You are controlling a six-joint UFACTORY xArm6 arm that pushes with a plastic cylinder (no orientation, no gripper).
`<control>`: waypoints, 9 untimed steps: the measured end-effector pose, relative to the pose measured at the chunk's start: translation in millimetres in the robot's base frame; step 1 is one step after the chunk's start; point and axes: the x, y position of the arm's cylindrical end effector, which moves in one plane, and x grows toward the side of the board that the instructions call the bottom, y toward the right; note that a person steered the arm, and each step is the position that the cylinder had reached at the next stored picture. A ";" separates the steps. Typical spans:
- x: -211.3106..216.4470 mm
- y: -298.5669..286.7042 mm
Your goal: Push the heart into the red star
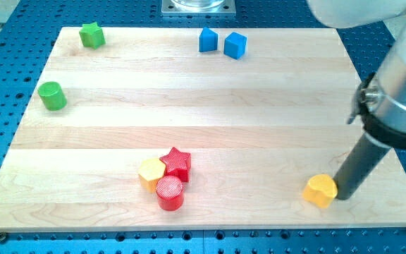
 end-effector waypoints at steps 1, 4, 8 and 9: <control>-0.1 -12.9; 26.7 -82.9; 10.6 -135.5; 10.6 -170.9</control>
